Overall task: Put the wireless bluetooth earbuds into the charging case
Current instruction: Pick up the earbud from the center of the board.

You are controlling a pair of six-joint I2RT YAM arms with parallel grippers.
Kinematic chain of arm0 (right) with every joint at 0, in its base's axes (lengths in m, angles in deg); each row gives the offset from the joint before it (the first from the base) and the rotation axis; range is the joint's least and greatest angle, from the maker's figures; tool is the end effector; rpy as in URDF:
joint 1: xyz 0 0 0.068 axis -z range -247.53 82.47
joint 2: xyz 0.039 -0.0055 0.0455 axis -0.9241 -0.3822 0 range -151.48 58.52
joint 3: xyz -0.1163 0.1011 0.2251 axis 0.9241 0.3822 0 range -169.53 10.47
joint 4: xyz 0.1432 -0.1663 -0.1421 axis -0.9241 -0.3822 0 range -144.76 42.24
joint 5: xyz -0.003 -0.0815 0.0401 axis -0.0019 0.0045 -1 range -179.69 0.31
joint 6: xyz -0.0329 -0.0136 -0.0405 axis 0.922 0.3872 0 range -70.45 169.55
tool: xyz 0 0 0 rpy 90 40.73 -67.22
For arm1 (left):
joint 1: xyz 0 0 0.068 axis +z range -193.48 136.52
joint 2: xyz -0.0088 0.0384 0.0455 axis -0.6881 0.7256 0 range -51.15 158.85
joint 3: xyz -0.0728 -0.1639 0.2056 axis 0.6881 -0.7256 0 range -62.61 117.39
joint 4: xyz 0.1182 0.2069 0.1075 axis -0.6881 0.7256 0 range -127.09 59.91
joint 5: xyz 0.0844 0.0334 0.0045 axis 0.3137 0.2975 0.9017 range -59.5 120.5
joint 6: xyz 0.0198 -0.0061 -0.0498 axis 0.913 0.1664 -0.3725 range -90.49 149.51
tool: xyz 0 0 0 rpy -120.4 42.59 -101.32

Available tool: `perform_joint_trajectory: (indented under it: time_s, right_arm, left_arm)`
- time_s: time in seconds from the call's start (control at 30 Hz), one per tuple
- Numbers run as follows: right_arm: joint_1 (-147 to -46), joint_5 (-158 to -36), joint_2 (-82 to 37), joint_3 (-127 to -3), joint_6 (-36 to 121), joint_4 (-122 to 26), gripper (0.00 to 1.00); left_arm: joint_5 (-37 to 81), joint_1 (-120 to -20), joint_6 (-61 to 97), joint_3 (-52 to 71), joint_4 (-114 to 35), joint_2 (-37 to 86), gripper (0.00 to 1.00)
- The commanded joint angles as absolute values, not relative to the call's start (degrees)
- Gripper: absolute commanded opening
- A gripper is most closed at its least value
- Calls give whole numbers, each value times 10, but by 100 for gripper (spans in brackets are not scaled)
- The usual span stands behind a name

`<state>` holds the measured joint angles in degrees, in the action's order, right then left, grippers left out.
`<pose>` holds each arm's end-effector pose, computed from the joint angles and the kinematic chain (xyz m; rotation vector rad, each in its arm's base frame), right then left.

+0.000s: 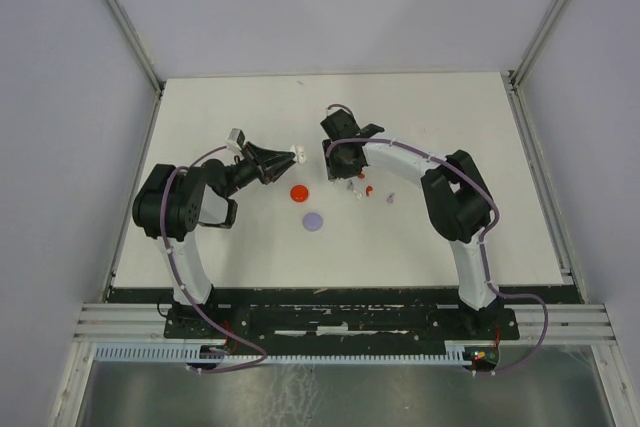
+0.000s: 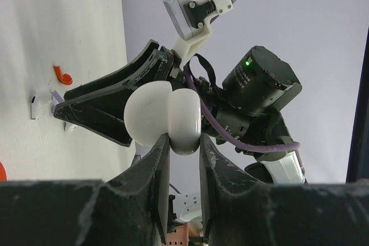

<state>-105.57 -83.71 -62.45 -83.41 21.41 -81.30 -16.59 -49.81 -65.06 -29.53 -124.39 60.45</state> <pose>0.3606 0.2773 0.1864 -0.1921 2.6374 0.2627 0.3171 -0.0614 0.1459 -0.5401 1.7476 -1.9190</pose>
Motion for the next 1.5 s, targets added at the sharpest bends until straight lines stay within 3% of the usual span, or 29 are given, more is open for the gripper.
perform_joint_trajectory:
  time_s: [0.0,1.23,1.47]
  right_arm:
    - [-1049,-853,-634,-864,198,-809,47]
    - [-1039,-859,-682,-894,181,-820,42]
    - [-1039,-850,-686,-897,189,-830,37]
  left_arm:
    - [-176,-494,-666,-301,-1362,577,3]
    - [-178,-492,-668,-298,-1362,579,3]
    - [-178,-492,-669,-295,-1362,583,3]
